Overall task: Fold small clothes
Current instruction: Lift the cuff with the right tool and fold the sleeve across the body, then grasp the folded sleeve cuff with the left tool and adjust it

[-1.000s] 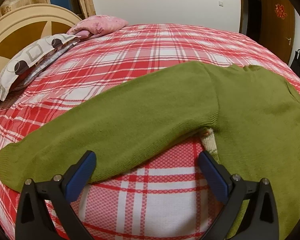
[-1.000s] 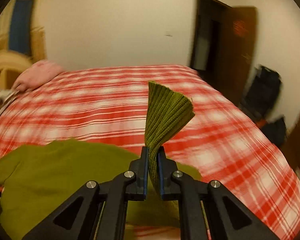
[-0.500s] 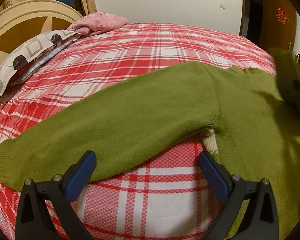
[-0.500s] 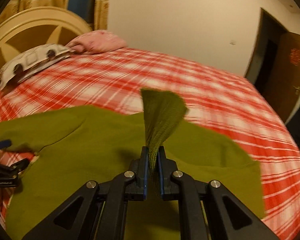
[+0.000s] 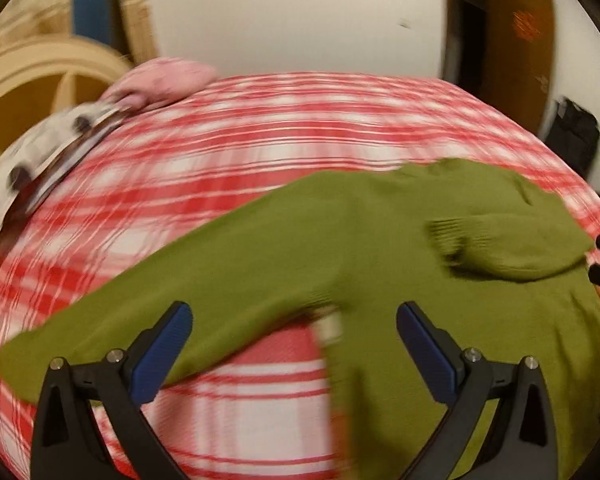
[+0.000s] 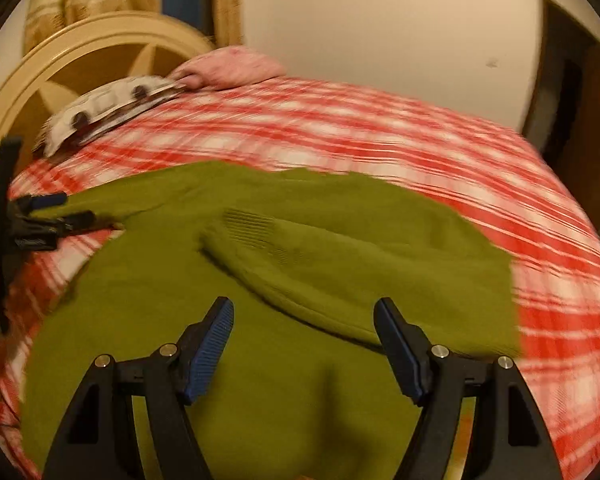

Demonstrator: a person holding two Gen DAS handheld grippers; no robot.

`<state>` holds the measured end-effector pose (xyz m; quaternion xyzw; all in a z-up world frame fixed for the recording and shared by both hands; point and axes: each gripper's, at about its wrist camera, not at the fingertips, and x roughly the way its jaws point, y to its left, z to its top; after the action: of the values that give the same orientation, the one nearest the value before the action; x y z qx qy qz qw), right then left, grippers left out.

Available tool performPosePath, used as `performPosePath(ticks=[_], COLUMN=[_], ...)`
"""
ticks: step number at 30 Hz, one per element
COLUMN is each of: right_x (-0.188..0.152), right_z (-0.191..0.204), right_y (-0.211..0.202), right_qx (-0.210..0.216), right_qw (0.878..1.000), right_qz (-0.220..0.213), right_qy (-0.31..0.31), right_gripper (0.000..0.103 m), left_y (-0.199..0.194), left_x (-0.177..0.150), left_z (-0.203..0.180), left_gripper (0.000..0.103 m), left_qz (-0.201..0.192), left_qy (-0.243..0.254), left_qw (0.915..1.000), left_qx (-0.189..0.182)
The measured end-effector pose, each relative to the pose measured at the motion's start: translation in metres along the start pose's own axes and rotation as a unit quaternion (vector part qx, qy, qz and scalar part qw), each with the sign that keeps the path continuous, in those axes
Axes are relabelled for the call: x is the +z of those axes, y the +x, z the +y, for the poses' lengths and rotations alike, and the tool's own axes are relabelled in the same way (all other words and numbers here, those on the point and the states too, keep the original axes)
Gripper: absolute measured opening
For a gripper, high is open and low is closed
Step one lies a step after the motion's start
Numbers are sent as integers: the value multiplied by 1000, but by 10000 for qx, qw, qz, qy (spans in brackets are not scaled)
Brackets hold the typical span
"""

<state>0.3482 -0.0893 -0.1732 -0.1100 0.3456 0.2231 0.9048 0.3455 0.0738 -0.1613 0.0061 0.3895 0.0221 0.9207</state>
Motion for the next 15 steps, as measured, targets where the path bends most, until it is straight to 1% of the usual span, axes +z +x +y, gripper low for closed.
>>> performPosePath(ticks=[2, 4, 5, 8, 11, 14, 15], right_x=[-10, -22, -27, -40, -54, -62, -62], right_z=[-19, -38, -45, -61, -74, -88, -92], right_y=[-8, -17, -20, -27, -29, -28, -28], right_qx=[-179, -298, -333, -523, -702, -681, -663], right_qw=[9995, 9977, 9967, 9937, 9908, 9877, 9863], right_qz=[-119, -246, -315, -524, -658, -647, -651], right_qy=[229, 552, 664, 842, 957, 1254, 1367], right_gripper=[73, 73, 73, 73, 73, 73, 73], left_y=[9, 23, 32, 54, 68, 73, 75], left_x=[10, 17, 21, 30, 36, 36, 36], left_z=[-25, -49, -61, -81, -95, -109, -114], left_gripper=[103, 103, 101, 89, 88, 85, 83], left_qz=[132, 264, 375, 728, 897, 995, 1038], left_qy=[173, 320, 325, 110, -172, -333, -326], left_qw=[9996, 9988, 9983, 9950, 9918, 9887, 9884], left_qx=[-174, -251, -312, -671, -899, -1071, -1059])
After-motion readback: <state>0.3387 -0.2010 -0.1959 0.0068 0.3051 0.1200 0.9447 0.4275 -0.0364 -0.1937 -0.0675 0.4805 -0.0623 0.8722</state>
